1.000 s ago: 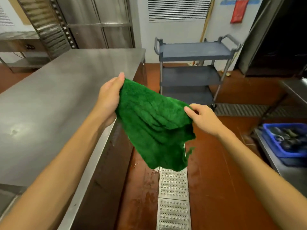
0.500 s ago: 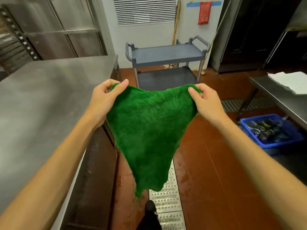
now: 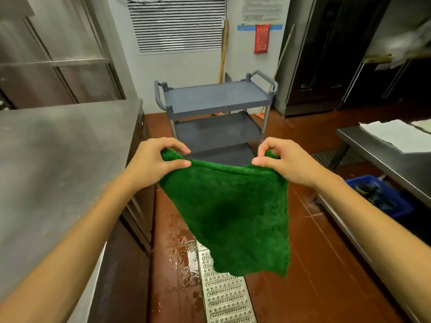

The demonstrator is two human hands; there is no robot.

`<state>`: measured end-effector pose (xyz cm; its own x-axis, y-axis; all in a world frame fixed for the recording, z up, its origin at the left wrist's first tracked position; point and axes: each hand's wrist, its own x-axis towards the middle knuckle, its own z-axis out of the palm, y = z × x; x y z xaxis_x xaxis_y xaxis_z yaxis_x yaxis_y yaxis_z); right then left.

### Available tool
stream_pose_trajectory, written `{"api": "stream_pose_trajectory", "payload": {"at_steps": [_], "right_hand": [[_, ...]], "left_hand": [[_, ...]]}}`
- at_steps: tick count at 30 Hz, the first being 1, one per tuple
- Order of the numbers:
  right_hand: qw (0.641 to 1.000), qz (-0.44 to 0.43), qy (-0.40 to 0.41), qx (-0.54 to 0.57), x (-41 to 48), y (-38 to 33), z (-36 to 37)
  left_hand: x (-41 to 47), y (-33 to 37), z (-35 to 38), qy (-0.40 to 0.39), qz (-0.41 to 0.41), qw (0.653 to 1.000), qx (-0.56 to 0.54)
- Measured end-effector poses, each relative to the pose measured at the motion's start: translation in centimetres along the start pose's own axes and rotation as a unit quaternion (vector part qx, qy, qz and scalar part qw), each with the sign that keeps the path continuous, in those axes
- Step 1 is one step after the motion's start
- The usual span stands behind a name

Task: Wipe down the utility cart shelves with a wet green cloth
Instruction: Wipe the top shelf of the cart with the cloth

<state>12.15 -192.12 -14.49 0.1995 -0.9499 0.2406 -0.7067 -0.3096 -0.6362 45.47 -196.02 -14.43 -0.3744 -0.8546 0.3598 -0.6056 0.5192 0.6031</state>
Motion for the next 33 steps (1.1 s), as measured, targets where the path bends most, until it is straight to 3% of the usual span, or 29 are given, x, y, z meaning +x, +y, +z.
{"api": "stream_pose_trajectory", "payload": {"at_steps": [4,7,10,17,21,29,33], "right_hand": [[0.984,0.025,-0.147,-0.096,2.3,0.0,-0.2],[0.961,0.006,-0.189,-0.202,4.8,1.4,1.7],[0.957,-0.027,-0.115,-0.266,7.5,3.4,3.0],[0.982,-0.084,0.038,-0.165,14.3,6.1,3.0],[0.974,-0.181,0.017,-0.133,19.9,8.7,1.7],[0.952,-0.257,-0.001,-0.164,30.6,13.7,-1.8],[0.942,-0.292,0.064,-0.155,35.9,15.2,-2.0]], "left_hand": [[3.7,-2.1,0.0,0.05,0.077,0.994,0.063],[6.3,-3.3,-0.3,0.057,0.107,0.988,0.094],[8.6,-4.9,-0.3,0.07,0.104,0.985,0.115],[13.5,-8.7,0.2,0.106,0.129,0.958,0.233],[18.4,-11.6,1.0,0.049,0.134,0.936,0.322],[29.3,-14.1,4.6,0.013,0.012,0.926,0.378],[33.5,-14.3,6.7,-0.007,-0.068,0.918,0.391]]}}
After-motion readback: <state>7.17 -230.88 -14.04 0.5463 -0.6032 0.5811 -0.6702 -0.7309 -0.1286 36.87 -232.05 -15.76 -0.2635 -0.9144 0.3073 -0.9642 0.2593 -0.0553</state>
